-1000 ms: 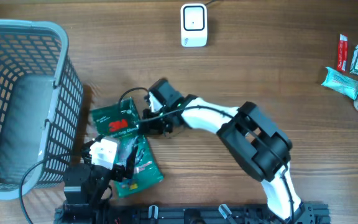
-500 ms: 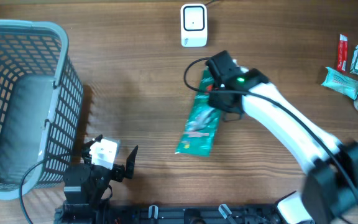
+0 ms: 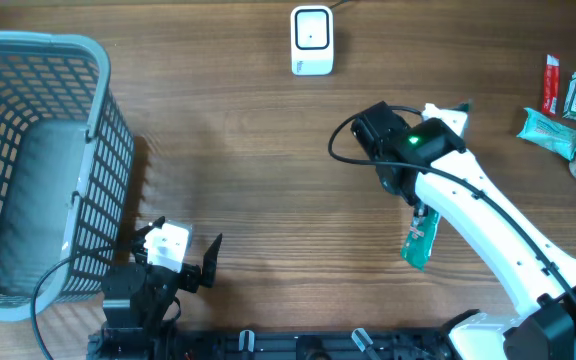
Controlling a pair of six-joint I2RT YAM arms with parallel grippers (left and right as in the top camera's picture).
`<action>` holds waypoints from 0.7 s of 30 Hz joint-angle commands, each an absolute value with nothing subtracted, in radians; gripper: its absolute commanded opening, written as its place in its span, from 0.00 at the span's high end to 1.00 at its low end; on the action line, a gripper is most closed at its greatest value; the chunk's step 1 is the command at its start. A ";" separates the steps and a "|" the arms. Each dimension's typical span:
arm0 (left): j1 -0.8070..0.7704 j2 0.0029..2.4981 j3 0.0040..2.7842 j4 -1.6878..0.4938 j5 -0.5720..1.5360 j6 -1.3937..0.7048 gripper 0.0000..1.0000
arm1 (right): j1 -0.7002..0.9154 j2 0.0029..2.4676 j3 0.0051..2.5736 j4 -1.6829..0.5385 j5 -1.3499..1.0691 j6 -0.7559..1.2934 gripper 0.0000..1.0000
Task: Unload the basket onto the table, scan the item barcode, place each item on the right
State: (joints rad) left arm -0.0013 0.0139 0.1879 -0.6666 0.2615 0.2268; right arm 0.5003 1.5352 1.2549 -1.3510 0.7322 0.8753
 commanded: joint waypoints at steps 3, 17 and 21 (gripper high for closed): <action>0.003 0.007 0.183 -0.664 0.280 0.221 0.00 | 0.503 1.541 1.256 -1.410 0.788 1.015 0.96; 0.003 0.007 0.183 -0.664 0.280 0.221 0.00 | 0.503 1.541 1.259 -1.478 0.685 1.126 0.96; 0.003 0.007 0.183 -0.664 0.280 0.221 0.00 | 0.503 1.541 1.282 -1.480 0.679 1.123 0.96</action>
